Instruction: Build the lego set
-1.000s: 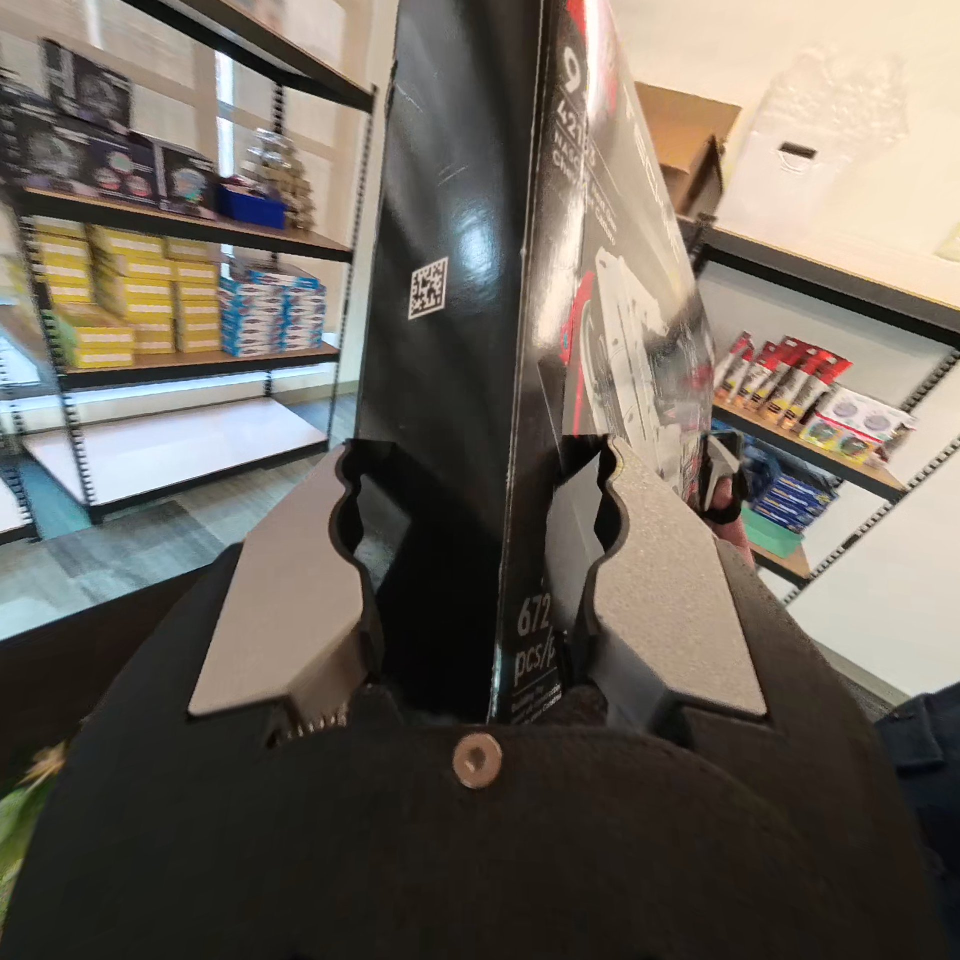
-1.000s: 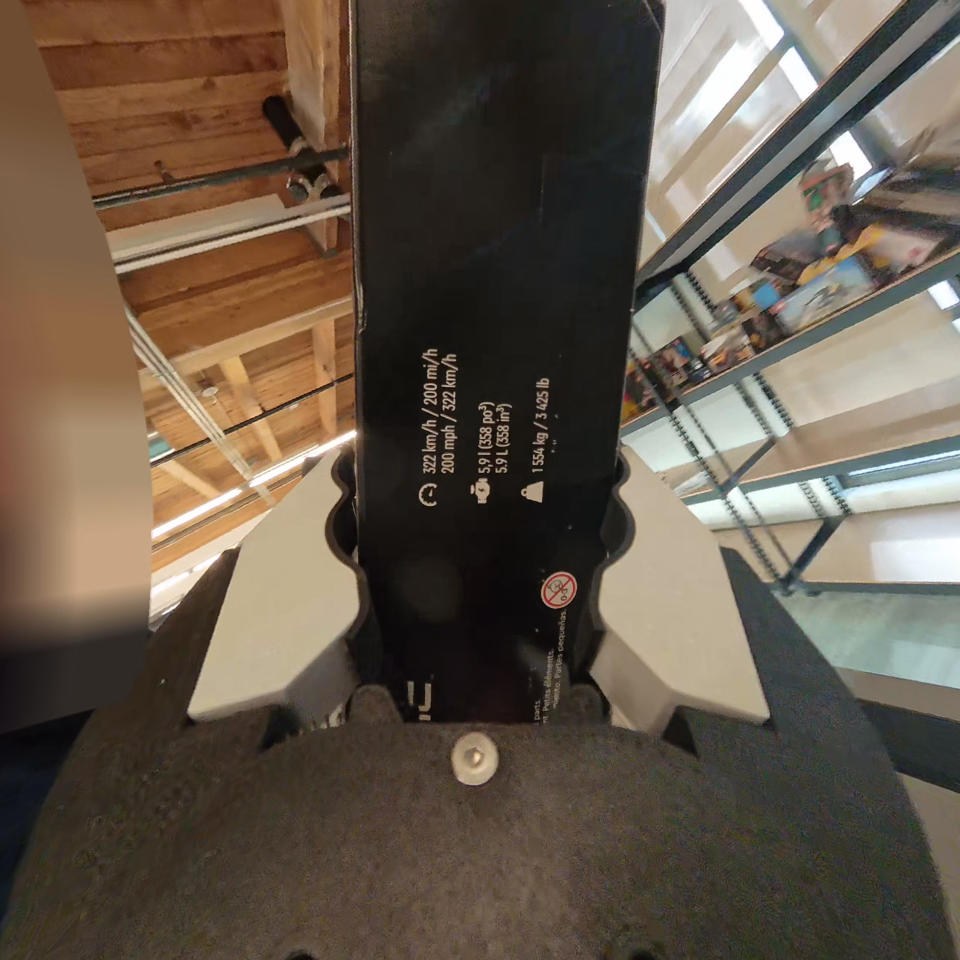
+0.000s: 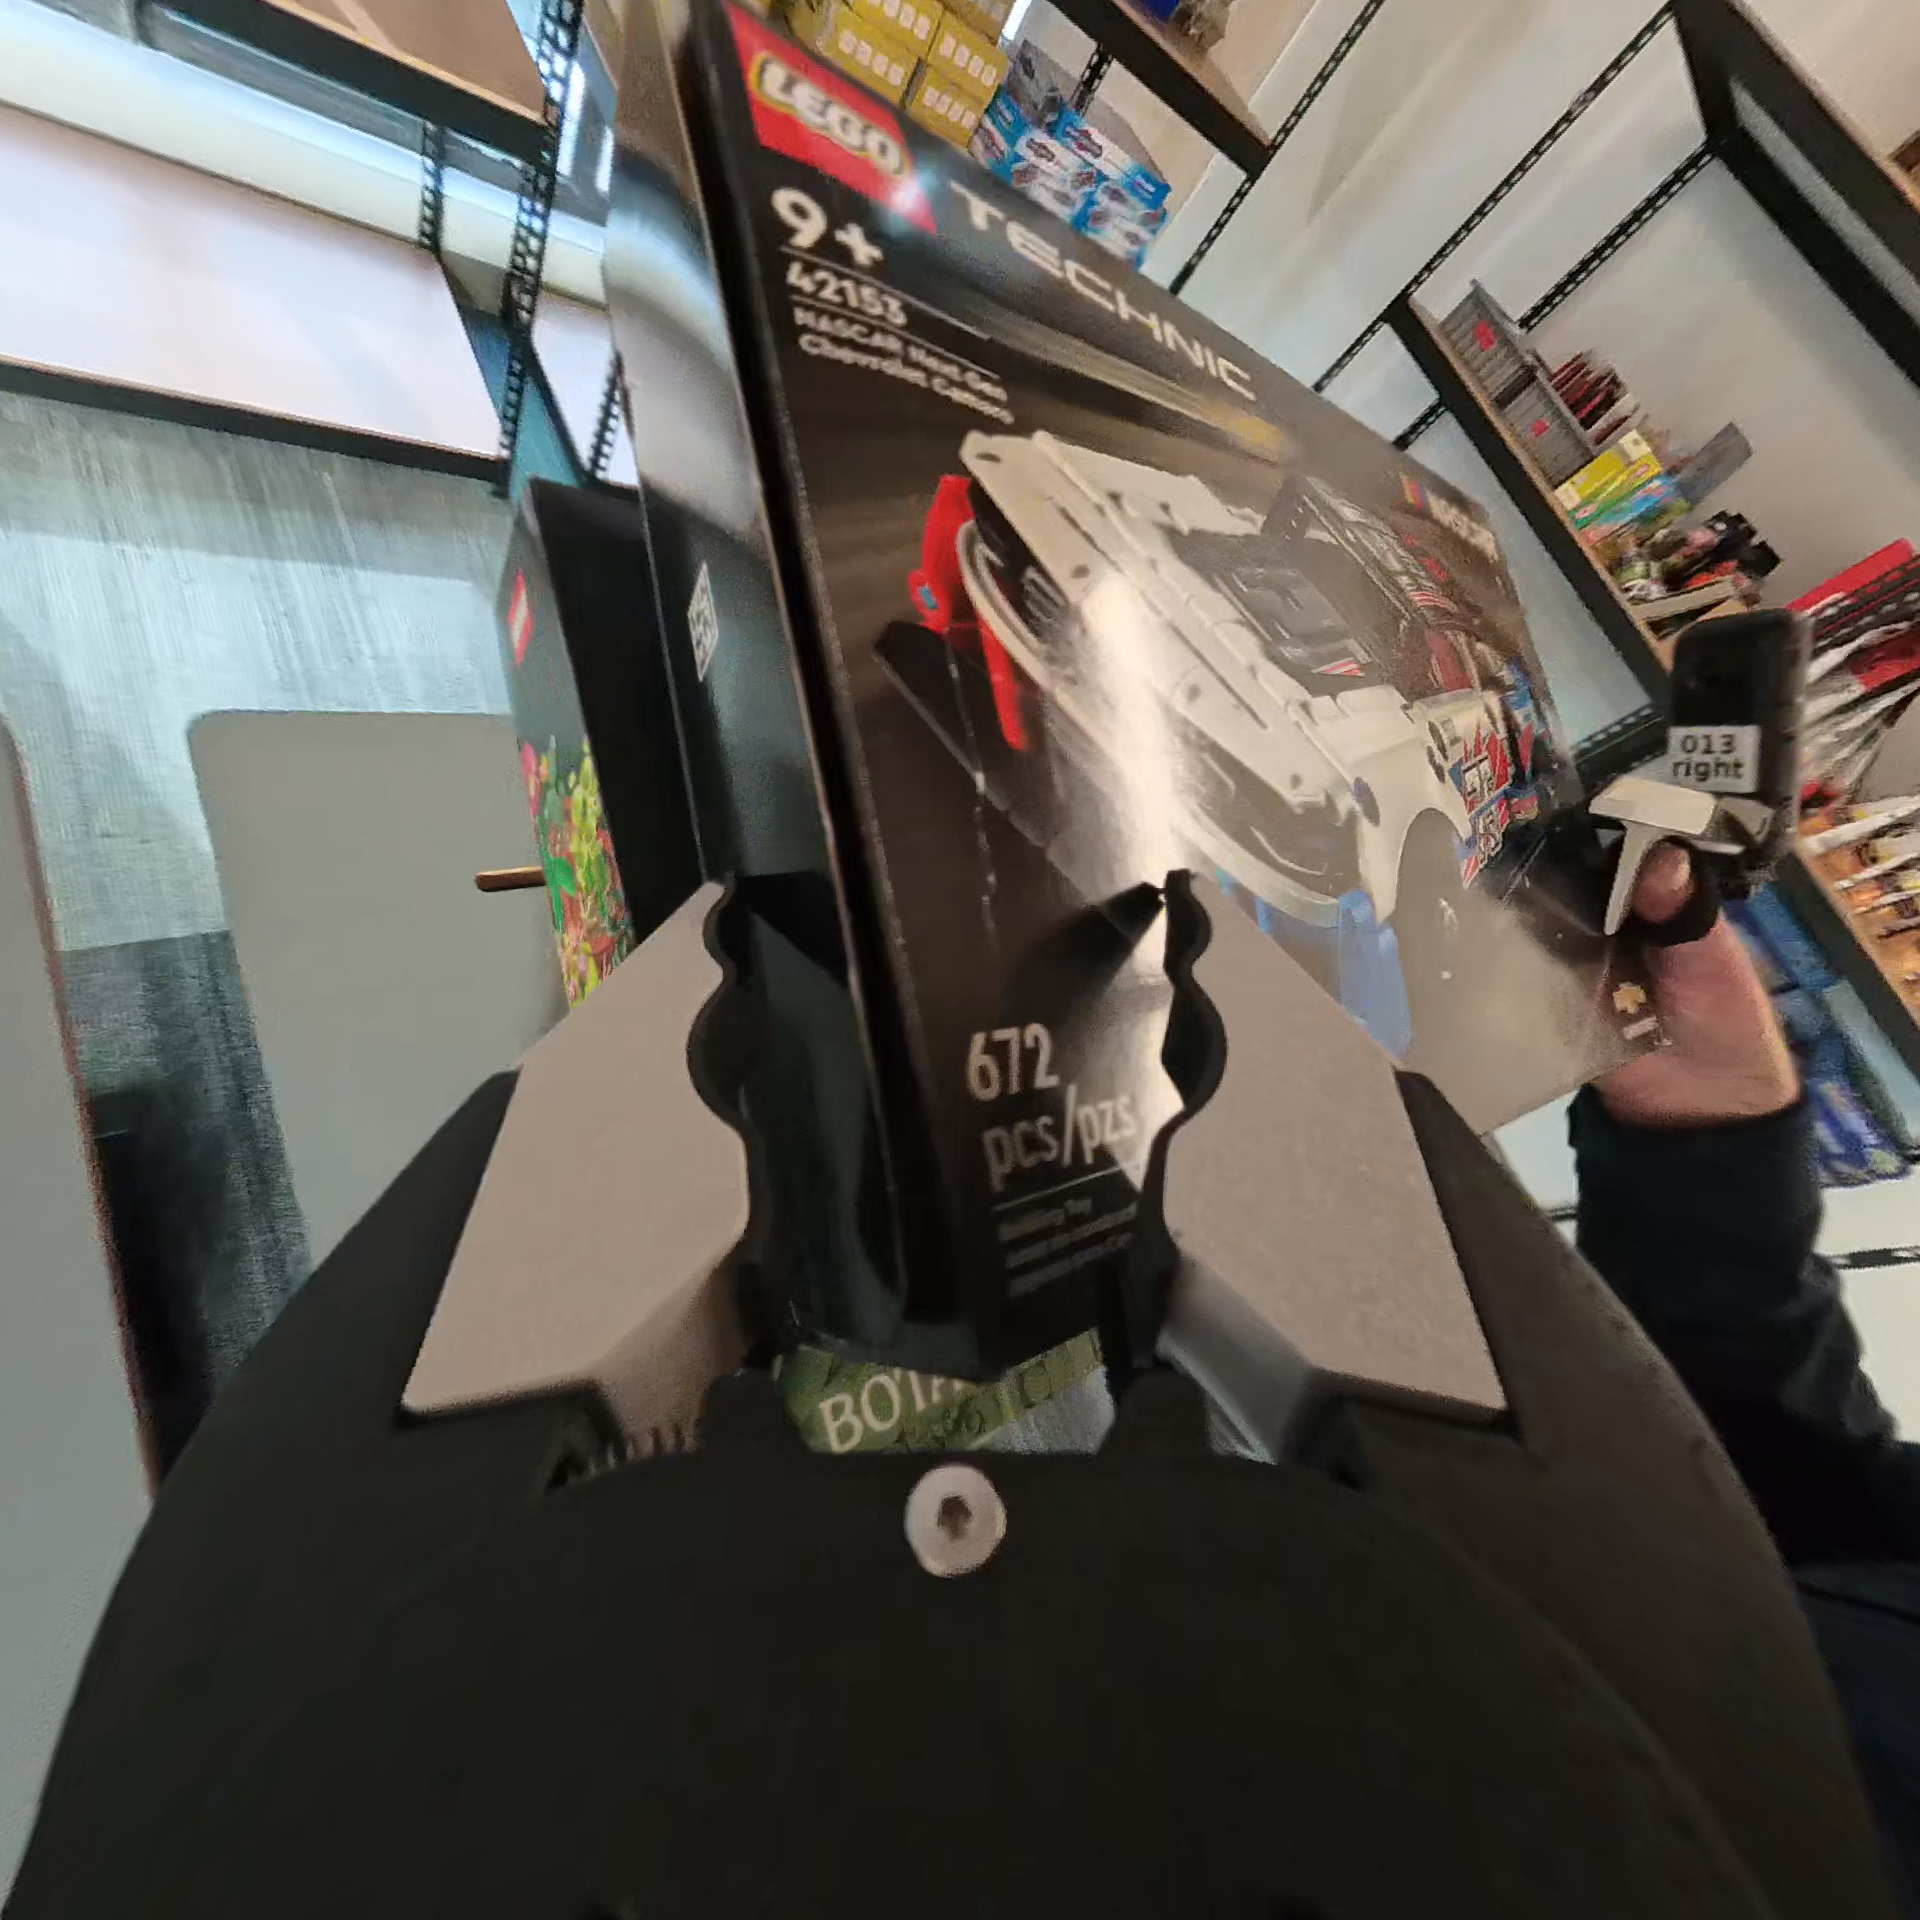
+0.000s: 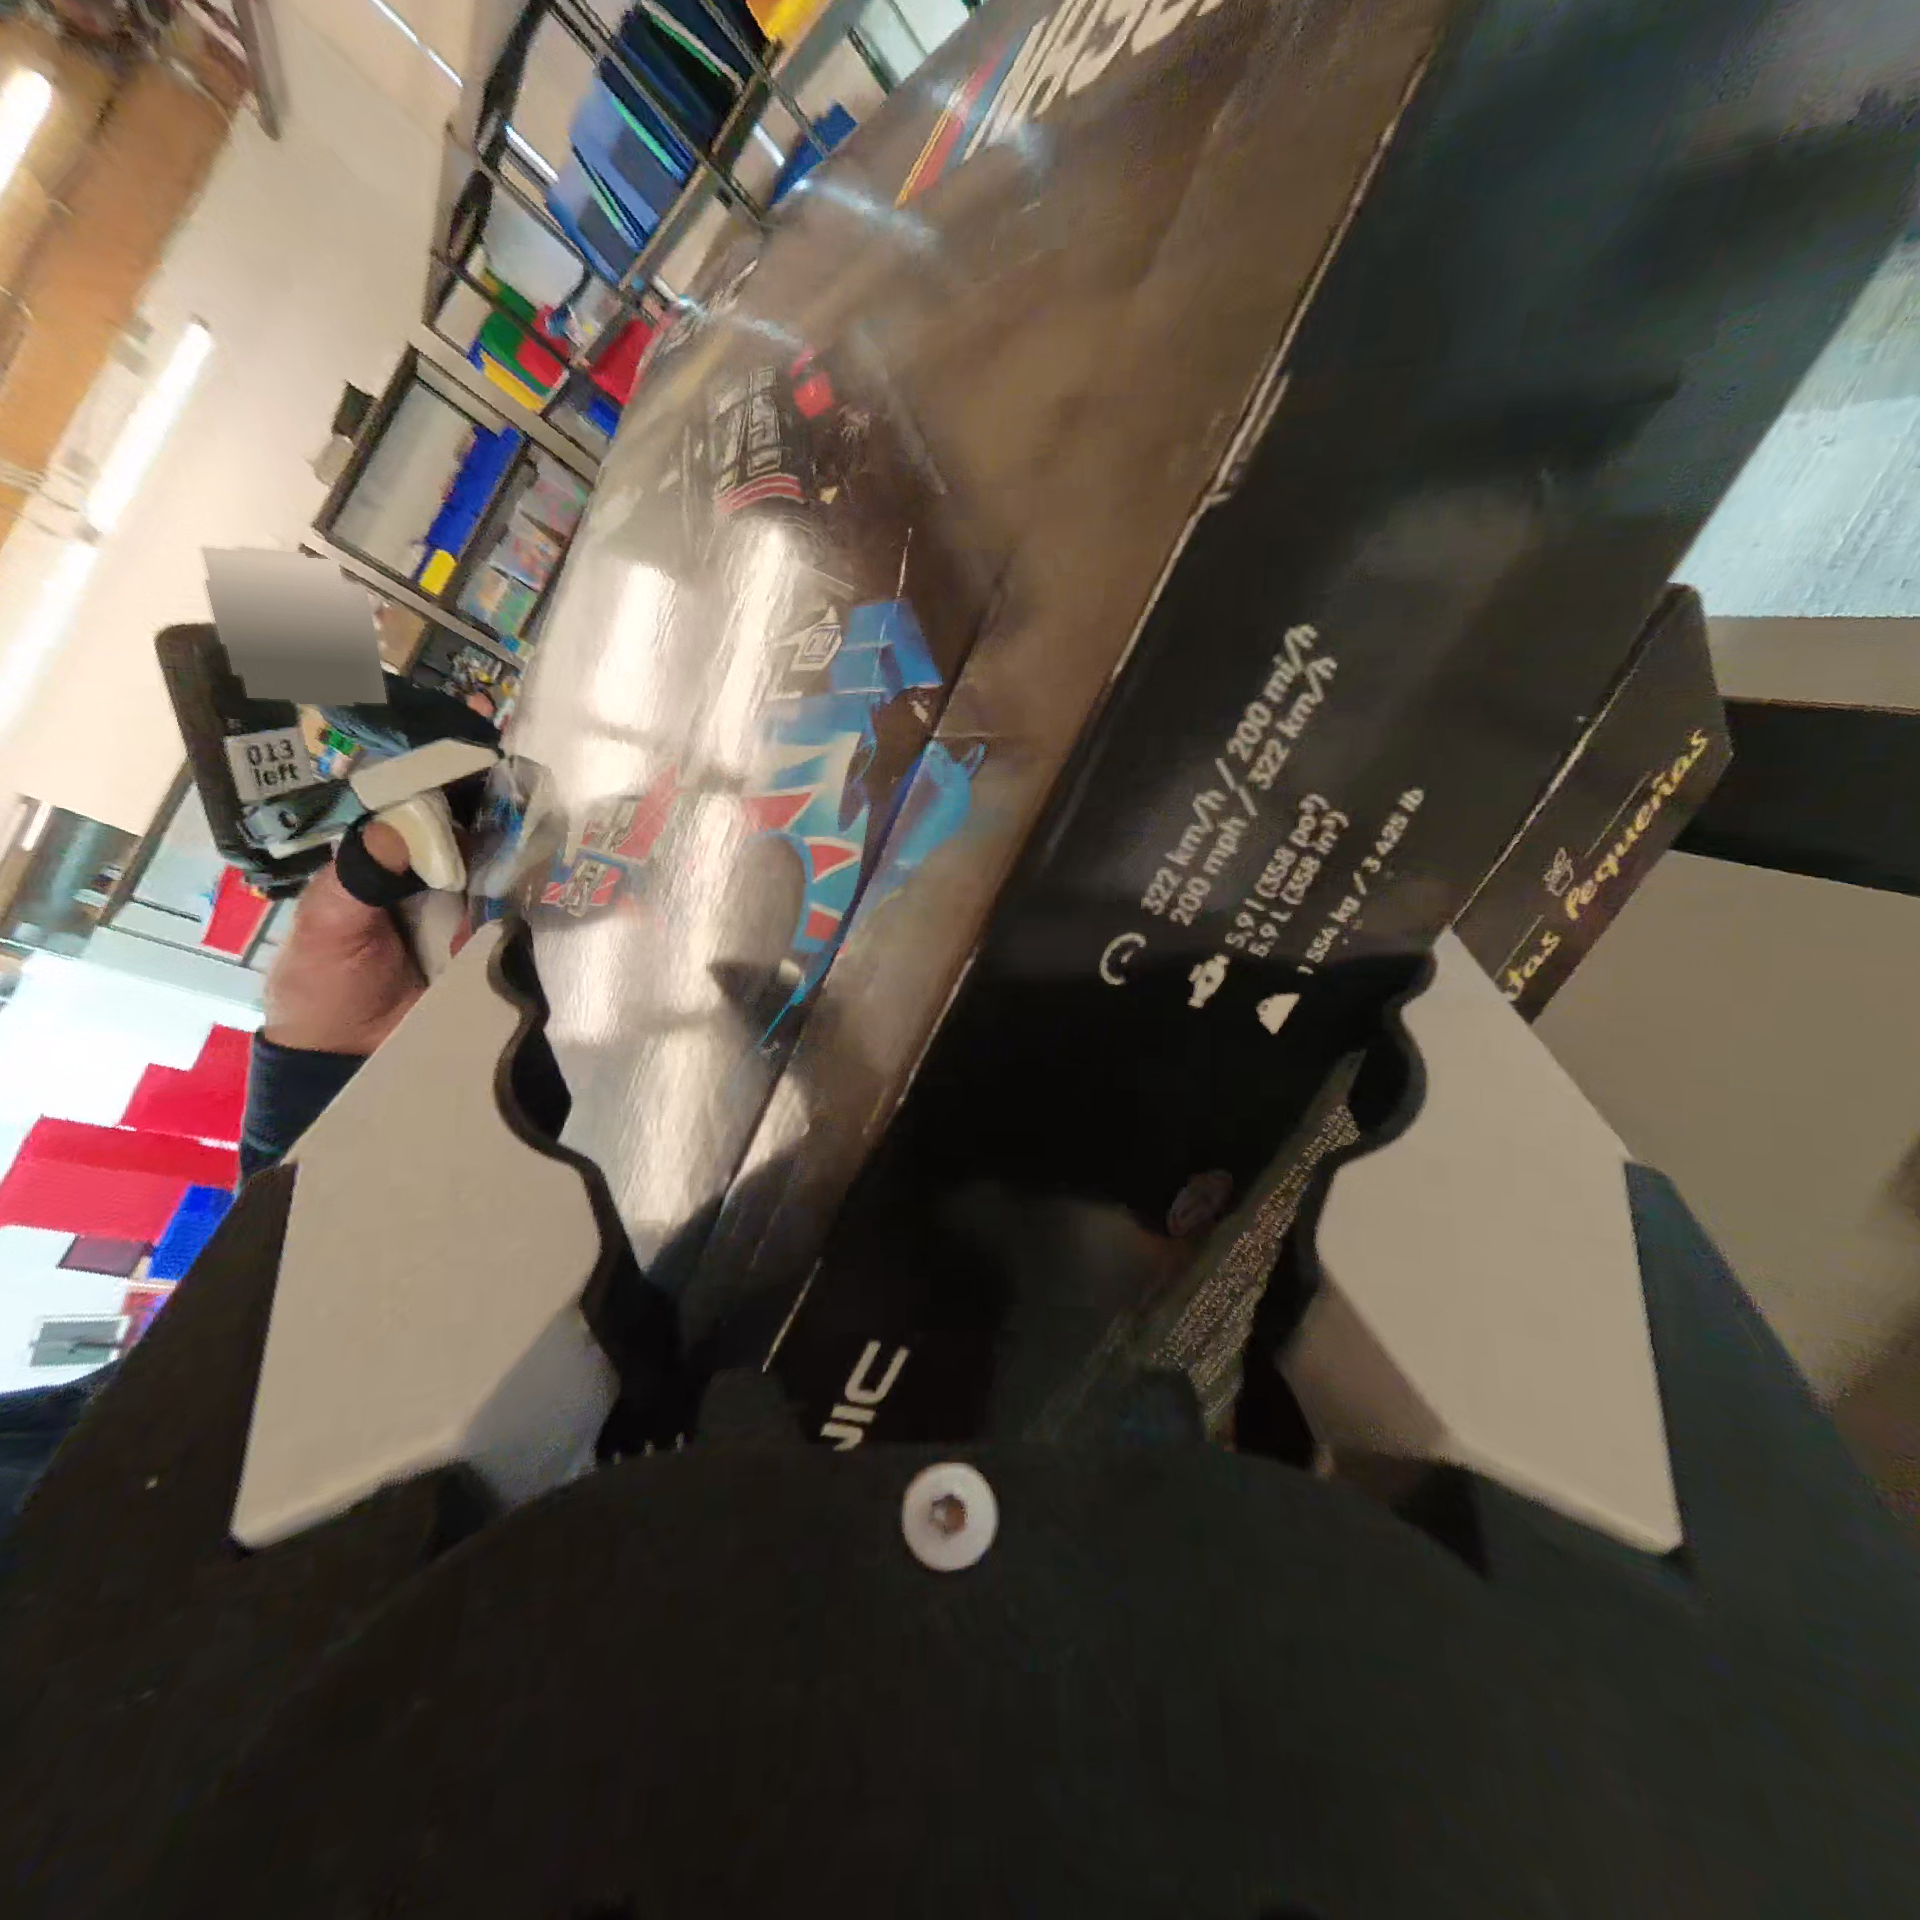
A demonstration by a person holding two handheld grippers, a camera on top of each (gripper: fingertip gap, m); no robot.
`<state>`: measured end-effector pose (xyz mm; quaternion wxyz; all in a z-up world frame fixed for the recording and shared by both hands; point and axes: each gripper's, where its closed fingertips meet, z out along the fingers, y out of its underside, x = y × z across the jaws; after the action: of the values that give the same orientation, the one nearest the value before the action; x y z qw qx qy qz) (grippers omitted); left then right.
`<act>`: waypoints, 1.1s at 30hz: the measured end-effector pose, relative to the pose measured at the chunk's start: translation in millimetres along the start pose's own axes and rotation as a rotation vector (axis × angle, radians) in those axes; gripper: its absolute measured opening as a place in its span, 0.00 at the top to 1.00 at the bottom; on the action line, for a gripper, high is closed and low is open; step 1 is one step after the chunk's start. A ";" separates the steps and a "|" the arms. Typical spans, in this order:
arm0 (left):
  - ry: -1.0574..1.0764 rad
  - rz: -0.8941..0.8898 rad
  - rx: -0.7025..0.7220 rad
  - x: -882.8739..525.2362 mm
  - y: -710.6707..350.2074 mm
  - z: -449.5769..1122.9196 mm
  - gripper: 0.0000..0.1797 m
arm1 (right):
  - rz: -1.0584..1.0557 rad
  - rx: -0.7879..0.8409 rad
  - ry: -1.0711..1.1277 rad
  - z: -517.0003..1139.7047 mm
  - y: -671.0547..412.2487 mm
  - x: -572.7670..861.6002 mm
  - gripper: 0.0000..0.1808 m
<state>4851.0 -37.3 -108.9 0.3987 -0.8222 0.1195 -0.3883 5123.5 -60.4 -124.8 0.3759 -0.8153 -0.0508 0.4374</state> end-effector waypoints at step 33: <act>0.090 0.014 -0.020 4.3 16.8 -18.3 0.64 | -0.078 -0.520 0.078 -15.2 55.7 6.6 0.13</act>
<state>4842.4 -60.7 -112.2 0.3873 -0.8069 0.1471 -0.4210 5125.3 -106.0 -160.9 0.1719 -0.8983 -0.1783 0.3630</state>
